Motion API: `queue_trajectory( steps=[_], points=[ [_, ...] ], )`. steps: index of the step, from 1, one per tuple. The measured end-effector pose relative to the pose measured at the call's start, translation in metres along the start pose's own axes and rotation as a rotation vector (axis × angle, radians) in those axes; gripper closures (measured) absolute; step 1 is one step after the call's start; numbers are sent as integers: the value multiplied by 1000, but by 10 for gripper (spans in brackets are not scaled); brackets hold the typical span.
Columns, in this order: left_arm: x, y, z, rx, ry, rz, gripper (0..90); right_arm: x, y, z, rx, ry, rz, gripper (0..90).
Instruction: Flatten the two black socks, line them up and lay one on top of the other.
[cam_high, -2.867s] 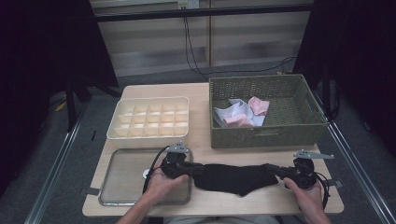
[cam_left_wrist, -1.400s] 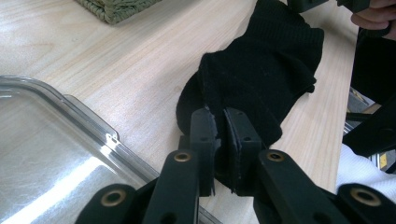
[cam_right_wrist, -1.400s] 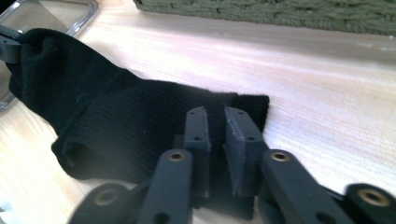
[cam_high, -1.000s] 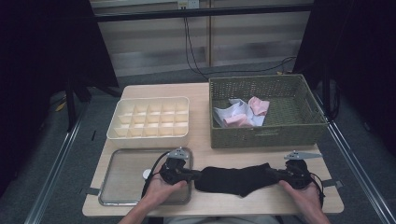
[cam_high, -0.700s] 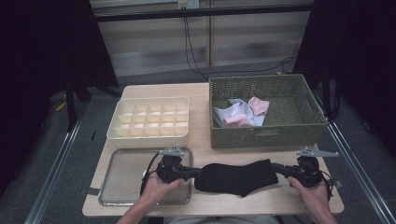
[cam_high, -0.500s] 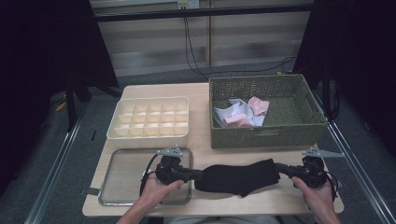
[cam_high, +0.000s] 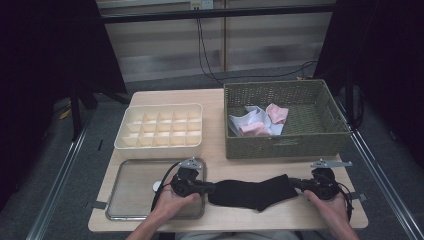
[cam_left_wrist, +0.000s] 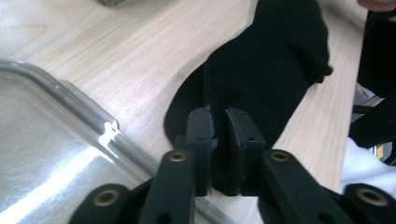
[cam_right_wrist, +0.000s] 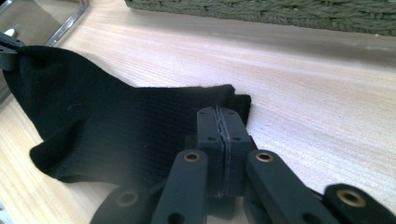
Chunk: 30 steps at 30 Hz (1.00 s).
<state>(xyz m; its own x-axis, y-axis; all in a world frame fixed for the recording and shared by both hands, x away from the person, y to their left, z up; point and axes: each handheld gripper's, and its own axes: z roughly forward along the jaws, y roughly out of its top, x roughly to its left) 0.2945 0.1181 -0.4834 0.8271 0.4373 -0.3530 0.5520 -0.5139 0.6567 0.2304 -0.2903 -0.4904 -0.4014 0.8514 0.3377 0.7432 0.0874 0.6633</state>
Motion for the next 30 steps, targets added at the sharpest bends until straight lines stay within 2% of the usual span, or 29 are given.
queue_trajectory(
  steps=[2,5,9,11,15,19,20,27,28,30],
  points=[
    [1,-1,-1,-12,14,-6,714,0,0,1,2,-5,-8,874],
    [2,0,-4,-42,14,1,665,0,0,3,2,-13,-12,859],
    [0,0,-6,-62,3,6,647,-1,1,6,5,-21,-15,839],
    [-3,-1,-6,-69,-4,16,679,-1,1,8,9,-25,-18,825],
    [-8,0,-3,-57,-25,66,788,-1,1,10,8,-51,-28,819],
    [-9,0,2,-43,-31,65,788,-3,4,12,-2,-77,-27,820],
    [-10,1,7,-36,-31,56,778,-5,5,13,-7,-84,-26,820],
    [-13,0,22,15,-31,77,745,-11,9,17,-22,-70,-13,785],
    [-14,-1,23,17,-24,82,745,-11,8,17,-24,-60,-7,765],
    [-14,-3,25,19,-19,87,737,-12,7,16,-42,-40,-9,667]
  ],
)
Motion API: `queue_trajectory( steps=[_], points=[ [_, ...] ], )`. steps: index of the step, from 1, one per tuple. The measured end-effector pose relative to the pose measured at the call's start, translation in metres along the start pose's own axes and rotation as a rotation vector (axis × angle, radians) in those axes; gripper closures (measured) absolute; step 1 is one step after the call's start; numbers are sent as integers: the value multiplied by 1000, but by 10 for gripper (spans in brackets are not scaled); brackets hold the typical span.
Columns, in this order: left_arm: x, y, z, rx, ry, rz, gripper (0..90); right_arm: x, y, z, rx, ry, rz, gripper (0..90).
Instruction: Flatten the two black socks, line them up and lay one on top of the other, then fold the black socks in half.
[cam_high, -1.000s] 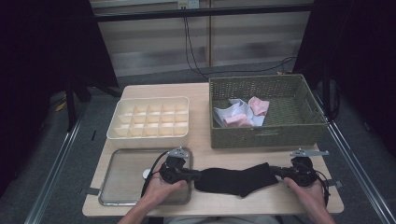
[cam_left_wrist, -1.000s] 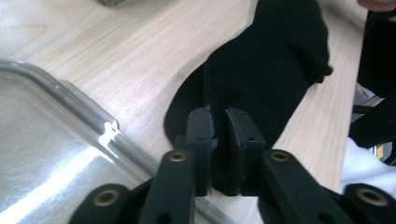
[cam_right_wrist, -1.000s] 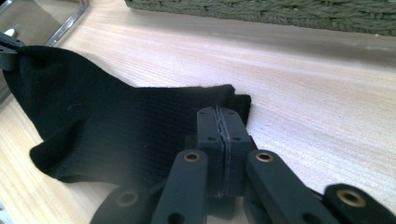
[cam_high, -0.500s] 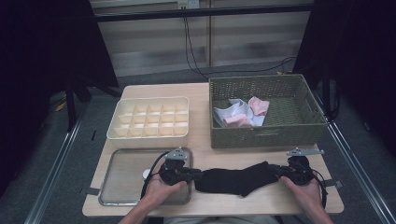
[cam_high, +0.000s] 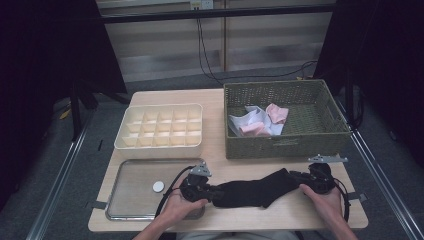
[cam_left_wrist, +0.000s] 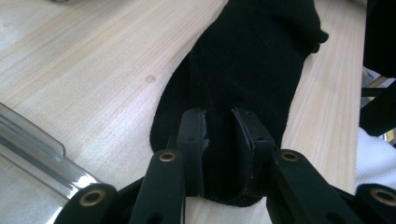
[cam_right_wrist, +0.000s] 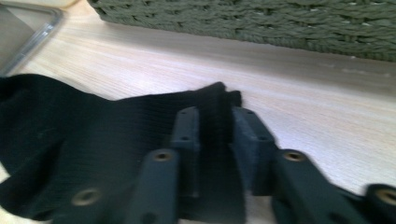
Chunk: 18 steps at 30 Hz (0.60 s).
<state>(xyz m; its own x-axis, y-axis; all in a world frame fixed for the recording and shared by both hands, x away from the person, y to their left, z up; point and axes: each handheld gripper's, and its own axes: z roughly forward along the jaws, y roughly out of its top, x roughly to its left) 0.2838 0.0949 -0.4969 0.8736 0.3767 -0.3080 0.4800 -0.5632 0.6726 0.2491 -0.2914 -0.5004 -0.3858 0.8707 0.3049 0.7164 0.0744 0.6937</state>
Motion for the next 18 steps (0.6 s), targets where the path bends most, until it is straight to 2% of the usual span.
queue_trajectory(
  steps=[2,3,11,13,14,15,18],
  points=[
    [0,-1,1,-7,1,-3,734,1,0,0,0,1,0,643],
    [-1,-1,1,-5,8,12,736,1,0,-1,-1,-1,-2,629],
    [0,-1,2,-9,8,11,716,-3,0,-1,15,-25,16,550],
    [-1,-1,1,-5,19,18,711,-3,0,0,23,-29,17,544],
    [-1,-1,2,-11,22,26,699,-2,0,1,20,-15,5,551],
    [-1,-1,2,-11,15,15,691,-2,0,2,20,-12,-4,559],
    [0,-2,2,-15,18,19,677,-1,-1,4,13,-2,-20,581]
  ],
)
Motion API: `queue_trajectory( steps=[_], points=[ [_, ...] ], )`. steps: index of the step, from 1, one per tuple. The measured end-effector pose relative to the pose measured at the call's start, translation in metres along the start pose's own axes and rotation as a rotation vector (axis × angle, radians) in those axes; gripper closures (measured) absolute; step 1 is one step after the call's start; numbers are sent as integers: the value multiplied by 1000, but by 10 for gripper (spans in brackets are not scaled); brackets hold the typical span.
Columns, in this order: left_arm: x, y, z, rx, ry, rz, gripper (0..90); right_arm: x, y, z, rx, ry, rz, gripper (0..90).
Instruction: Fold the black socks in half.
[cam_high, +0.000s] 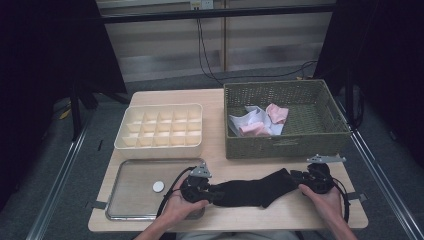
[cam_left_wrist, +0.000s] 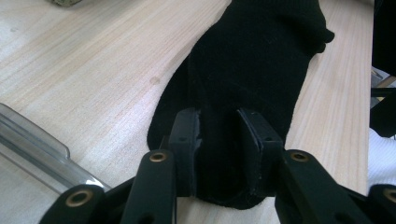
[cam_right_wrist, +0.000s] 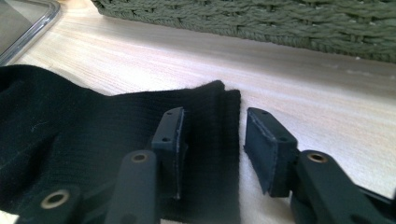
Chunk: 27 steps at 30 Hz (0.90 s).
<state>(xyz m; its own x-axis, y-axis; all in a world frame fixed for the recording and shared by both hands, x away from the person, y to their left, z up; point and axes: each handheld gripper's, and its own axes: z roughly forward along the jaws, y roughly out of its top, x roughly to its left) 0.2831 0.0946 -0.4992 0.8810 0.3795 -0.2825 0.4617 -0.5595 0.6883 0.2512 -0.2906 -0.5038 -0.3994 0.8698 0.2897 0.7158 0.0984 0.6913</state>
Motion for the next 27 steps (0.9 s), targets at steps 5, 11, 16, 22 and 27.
queue_trajectory(
  steps=[5,11,16,22,27],
  points=[
    [0,0,0,-3,2,14,652,2,-3,2,-28,-15,-43,612],
    [1,-1,0,-9,-7,-12,640,6,-3,2,-15,-38,-23,695],
    [2,-1,0,-8,-8,-8,638,4,0,1,7,-8,17,784],
    [2,-1,0,-5,-10,-20,637,2,2,-3,-20,28,45,810],
    [1,0,-1,1,5,-12,636,4,3,-8,-56,60,50,812]
  ],
)
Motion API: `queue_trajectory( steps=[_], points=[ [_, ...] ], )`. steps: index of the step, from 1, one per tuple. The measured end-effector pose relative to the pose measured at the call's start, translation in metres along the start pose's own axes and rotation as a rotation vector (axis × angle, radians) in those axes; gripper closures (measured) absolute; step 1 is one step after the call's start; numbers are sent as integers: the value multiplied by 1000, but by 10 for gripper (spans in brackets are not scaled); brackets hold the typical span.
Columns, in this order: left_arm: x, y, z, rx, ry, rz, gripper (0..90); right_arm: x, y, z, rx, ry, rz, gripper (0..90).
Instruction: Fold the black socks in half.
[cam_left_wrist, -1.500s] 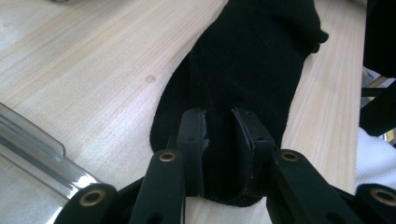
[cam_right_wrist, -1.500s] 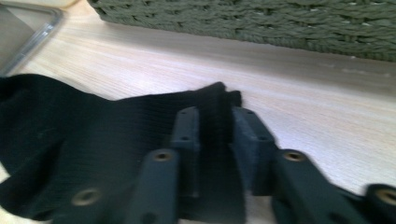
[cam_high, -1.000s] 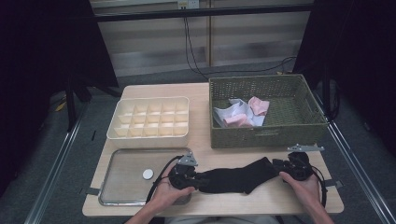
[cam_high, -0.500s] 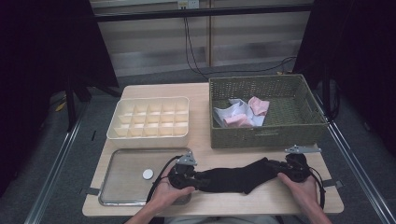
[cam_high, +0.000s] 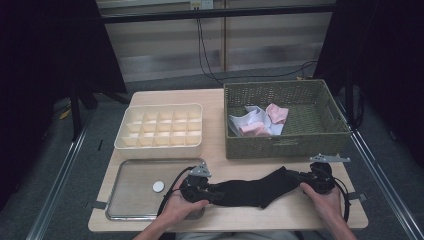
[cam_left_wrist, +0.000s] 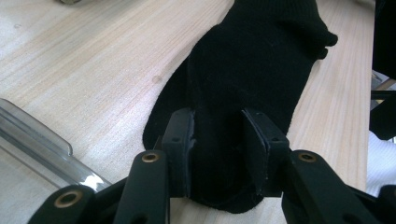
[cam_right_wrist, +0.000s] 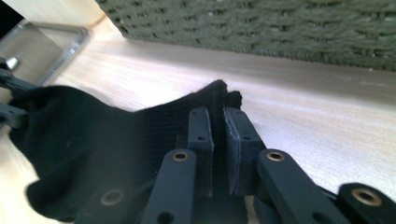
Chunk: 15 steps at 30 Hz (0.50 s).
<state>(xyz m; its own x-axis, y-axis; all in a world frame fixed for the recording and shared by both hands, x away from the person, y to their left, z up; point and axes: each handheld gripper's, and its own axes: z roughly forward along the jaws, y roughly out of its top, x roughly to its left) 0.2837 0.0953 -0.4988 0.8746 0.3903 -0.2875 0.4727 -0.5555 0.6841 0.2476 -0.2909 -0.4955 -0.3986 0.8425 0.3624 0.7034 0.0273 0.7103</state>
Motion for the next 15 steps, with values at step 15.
queue_trajectory(
  steps=[15],
  points=[
    [-4,2,2,-3,47,13,591,4,6,-9,-67,47,-5,812]
  ],
)
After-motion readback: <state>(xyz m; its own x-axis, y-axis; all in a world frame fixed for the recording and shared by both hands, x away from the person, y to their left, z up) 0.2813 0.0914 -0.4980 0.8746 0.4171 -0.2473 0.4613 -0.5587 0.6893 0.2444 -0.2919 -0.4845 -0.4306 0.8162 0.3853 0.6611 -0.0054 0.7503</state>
